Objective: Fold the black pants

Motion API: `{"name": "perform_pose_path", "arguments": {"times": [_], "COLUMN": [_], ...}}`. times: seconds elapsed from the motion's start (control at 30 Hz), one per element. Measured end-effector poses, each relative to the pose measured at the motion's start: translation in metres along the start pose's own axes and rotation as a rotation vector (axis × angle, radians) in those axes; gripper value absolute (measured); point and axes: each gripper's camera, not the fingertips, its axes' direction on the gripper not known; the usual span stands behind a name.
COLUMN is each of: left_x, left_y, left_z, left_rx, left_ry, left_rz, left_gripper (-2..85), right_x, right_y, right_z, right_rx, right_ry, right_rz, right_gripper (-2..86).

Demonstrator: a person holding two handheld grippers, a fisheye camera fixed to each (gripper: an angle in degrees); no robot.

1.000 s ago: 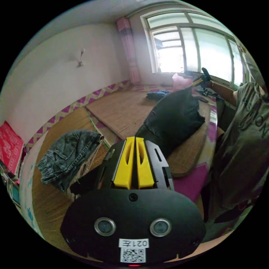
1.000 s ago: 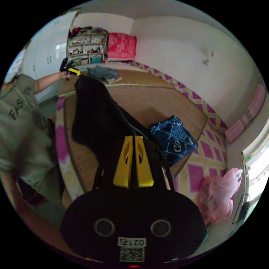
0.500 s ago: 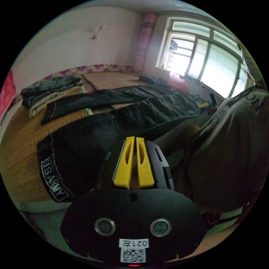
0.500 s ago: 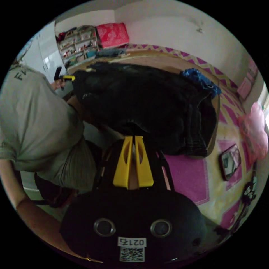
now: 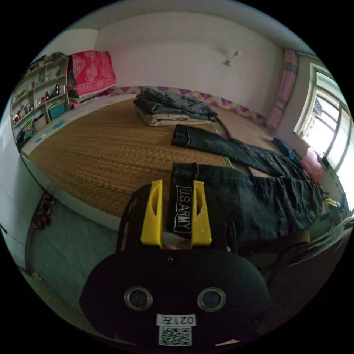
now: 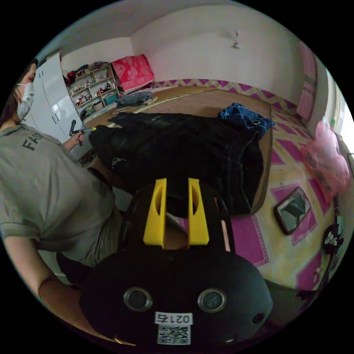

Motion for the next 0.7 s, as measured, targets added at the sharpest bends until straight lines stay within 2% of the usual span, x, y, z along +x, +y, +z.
{"name": "perform_pose_path", "arguments": {"times": [0.07,0.27,0.33,0.4,0.47,0.57,0.7], "left_x": [-0.003,-0.027,-0.032,-0.042,-0.046,-0.054,-0.062], "left_y": [-0.008,-0.060,-0.071,-0.073,-0.067,-0.064,-0.069], "left_z": [-0.003,-0.039,-0.034,-0.005,0.010,0.007,0.005], "left_rx": [-0.022,0.097,0.068,-0.094,-0.152,-0.117,-0.114], "left_ry": [-0.037,0.094,0.081,0.026,-0.001,0.019,-0.004], "left_rz": [0.009,0.015,0.015,-0.006,0.015,-0.016,-0.033], "left_gripper": [1.8,-0.8,-0.8,-0.9,-0.9,-0.9,-1.0], "right_x": [-0.003,0.000,0.000,-0.002,-0.002,0.002,0.010], "right_y": [-0.005,-0.024,-0.031,-0.036,-0.036,-0.031,-0.029], "right_z": [0.006,0.019,0.025,0.037,0.051,0.076,0.074], "right_rx": [-0.004,0.016,0.013,-0.002,-0.038,-0.135,-0.101], "right_ry": [-0.012,-0.042,-0.041,-0.037,-0.031,0.023,0.013], "right_rz": [-0.022,-0.042,-0.049,-0.064,-0.063,-0.033,0.004], "right_gripper": [9.0,8.2,8.0,8.0,8.3,8.1,6.7]}}
